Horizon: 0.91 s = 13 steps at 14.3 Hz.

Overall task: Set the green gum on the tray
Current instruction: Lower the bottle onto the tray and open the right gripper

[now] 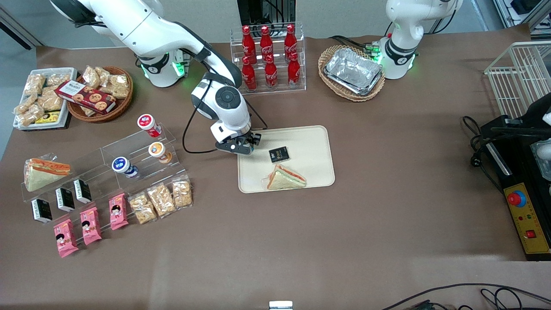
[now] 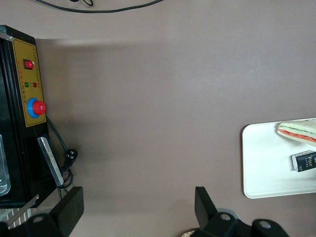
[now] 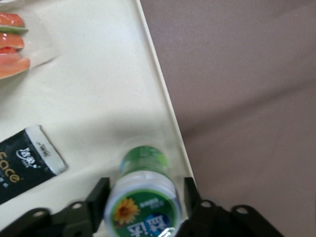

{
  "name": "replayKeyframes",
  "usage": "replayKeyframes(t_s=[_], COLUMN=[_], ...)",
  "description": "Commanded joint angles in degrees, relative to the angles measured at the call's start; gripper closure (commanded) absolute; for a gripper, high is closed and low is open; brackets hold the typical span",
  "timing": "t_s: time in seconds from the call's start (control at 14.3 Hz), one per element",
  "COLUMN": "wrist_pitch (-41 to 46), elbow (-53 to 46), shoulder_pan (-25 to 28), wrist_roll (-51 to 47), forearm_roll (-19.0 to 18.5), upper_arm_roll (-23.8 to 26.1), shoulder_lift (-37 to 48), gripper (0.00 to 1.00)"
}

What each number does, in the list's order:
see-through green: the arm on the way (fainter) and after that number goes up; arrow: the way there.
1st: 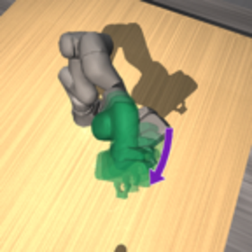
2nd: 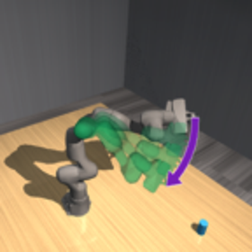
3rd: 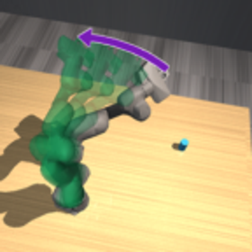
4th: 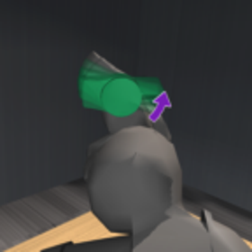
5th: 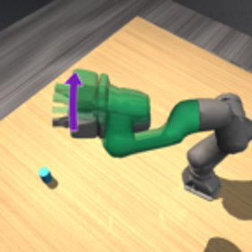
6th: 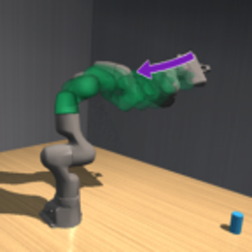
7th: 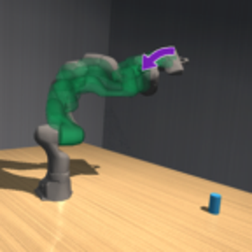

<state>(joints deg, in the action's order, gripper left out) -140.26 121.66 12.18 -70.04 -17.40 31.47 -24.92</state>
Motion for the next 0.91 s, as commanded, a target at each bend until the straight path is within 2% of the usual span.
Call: replayKeyframes(t_s=[0.0, 0.49, 0.63, 0.77, 0.84], wrist_pitch=[-0.6, 0.8, 6.2, 14.1, 18.0], elbow=[-1.5, -2.2, -3.4, -4.1, -4.4], shoulder_pan=[0.6, 0.1, 0.1, -1.7, -4.3], wrist_roll=[-1.9, -0.7, -0.1, 7.0, 11.6], forearm_roll=[-1.5, -1.8, -1.9, -1.8, -0.5], upper_arm_roll=[-0.2, -0.1, -0.1, -0.2, 0.0], shoulder_lift=[-1.4, -0.6, 3.5, 10.6, 13.7], gripper=[0.00, 0.00, 0.00, 0.00, 0.00])
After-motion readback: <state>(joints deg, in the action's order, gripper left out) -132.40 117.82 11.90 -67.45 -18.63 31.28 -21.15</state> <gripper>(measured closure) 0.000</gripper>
